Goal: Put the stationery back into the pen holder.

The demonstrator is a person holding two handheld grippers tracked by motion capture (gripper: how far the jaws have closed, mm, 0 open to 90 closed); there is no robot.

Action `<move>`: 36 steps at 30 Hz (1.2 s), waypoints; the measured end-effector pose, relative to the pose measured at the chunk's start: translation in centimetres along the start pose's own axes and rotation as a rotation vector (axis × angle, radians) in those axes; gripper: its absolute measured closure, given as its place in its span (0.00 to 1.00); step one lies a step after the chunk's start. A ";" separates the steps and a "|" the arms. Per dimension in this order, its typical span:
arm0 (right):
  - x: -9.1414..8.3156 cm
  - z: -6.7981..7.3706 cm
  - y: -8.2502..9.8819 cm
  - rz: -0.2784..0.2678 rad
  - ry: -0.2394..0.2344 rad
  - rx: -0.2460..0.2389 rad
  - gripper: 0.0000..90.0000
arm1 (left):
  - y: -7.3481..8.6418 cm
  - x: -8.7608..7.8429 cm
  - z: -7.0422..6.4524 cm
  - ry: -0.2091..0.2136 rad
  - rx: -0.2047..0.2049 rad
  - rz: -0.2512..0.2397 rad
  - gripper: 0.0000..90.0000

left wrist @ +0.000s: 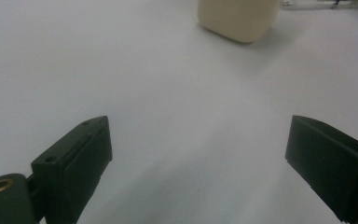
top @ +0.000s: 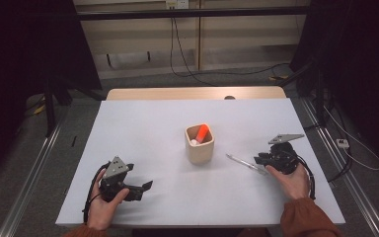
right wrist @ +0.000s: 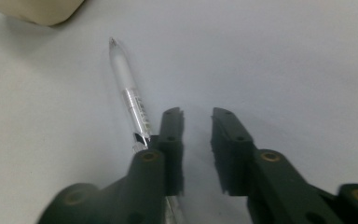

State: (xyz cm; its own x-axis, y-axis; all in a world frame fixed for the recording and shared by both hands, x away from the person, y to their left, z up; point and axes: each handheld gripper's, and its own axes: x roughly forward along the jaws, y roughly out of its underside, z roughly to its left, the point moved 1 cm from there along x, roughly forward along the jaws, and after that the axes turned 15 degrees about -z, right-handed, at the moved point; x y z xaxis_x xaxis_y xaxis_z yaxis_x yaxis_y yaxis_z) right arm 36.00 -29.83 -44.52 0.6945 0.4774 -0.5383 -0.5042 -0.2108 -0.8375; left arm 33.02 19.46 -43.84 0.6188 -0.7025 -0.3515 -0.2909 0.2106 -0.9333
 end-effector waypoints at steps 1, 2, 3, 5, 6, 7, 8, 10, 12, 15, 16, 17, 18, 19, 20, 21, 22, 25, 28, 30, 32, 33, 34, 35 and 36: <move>0.0 0.0 -0.1 -0.006 0.003 -0.003 0.71 | 0.0 0.0 0.0 0.000 0.001 0.001 0.08; -0.1 0.1 -0.1 -0.011 0.005 -0.007 0.65 | 0.0 0.0 0.0 0.000 0.002 0.003 0.08; 0.0 0.1 -0.3 -0.011 0.010 -0.017 0.56 | 0.0 0.0 0.0 -0.002 0.004 0.003 0.08; 0.0 0.3 -0.6 -0.013 0.024 -0.033 0.41 | 0.0 0.0 0.0 -0.002 0.002 0.001 0.08; 0.0 0.3 -0.6 -0.013 0.024 -0.033 0.41 | 0.0 0.0 0.0 -0.002 0.004 0.003 0.08; 0.0 0.4 -0.9 -0.022 0.016 -0.039 0.33 | 0.0 0.0 0.0 -0.005 0.005 0.003 0.08; 0.0 0.5 -1.0 -0.023 0.011 -0.038 0.26 | 0.0 0.0 0.0 -0.005 0.005 0.003 0.08; 0.1 0.6 -1.1 -0.017 0.008 -0.044 0.22 | 0.0 0.0 0.1 -0.004 0.004 0.003 0.08; 0.3 0.8 -1.2 -0.010 -0.020 -0.050 0.15 | 0.0 0.0 0.0 -0.005 0.004 0.002 0.08; 0.4 1.0 -1.3 0.002 -0.045 -0.050 0.12 | 0.0 0.0 0.1 -0.003 0.004 0.003 0.08; 0.6 1.1 -1.5 0.006 -0.059 -0.055 0.11 | 0.0 0.0 0.1 -0.003 0.003 0.001 0.08; 0.7 1.2 -1.7 0.005 -0.066 -0.056 0.11 | 0.0 0.0 0.1 -0.004 -0.001 -0.002 0.08; 0.7 1.3 -1.8 0.009 -0.071 -0.064 0.10 | 0.0 -0.1 0.1 -0.005 -0.001 -0.005 0.08; 0.9 1.5 -1.9 0.011 -0.073 -0.072 0.10 | 0.0 -0.1 0.1 -0.005 -0.001 -0.005 0.08; 1.0 1.7 -2.1 0.021 -0.077 -0.083 0.10 | -0.1 -0.1 0.1 -0.004 -0.001 -0.005 0.08; 1.0 1.7 -2.1 0.021 -0.077 -0.083 0.10 | -0.1 -0.1 0.1 -0.005 -0.001 -0.005 0.08; 1.4 2.0 -2.4 0.031 -0.086 -0.103 0.11 | -0.1 0.0 0.1 -0.005 -0.002 -0.004 0.08; 1.8 2.3 -2.8 0.043 -0.101 -0.108 0.11 | -0.1 0.0 0.1 -0.004 -0.002 -0.005 0.08; 2.4 2.7 -3.6 0.079 -0.125 -0.135 0.17 | -0.1 0.0 0.1 -0.005 -0.001 -0.005 0.08; 2.6 2.7 -3.8 0.078 -0.132 -0.136 0.17 | -0.1 0.0 0.1 -0.005 0.000 -0.006 0.08; 3.2 2.5 -4.5 0.086 -0.149 -0.134 0.18 | -0.1 0.0 0.1 -0.005 0.000 -0.006 0.08; 3.2 2.5 -4.5 0.086 -0.149 -0.134 0.18 | -0.1 0.0 0.1 -0.005 0.000 -0.005 0.08; 3.7 2.3 -4.9 0.102 -0.168 -0.133 0.18 | -0.1 0.0 0.1 -0.006 -0.001 -0.004 0.08; 3.7 2.3 -4.9 0.102 -0.168 -0.133 0.18 | 0.0 0.0 0.1 -0.006 -0.001 -0.004 0.08; 4.0 2.2 -5.0 0.104 -0.170 -0.133 0.20 | 0.0 0.0 0.1 -0.006 -0.001 -0.004 0.08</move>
State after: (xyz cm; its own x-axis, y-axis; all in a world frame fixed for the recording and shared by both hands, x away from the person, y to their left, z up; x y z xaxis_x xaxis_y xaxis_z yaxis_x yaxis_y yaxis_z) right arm 40.18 -25.03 -42.23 0.5403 0.5813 -0.6084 -0.4890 -0.3716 -0.7892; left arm 33.10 19.54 -43.80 0.6240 -0.6996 -0.3482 -0.2895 0.2069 -0.9346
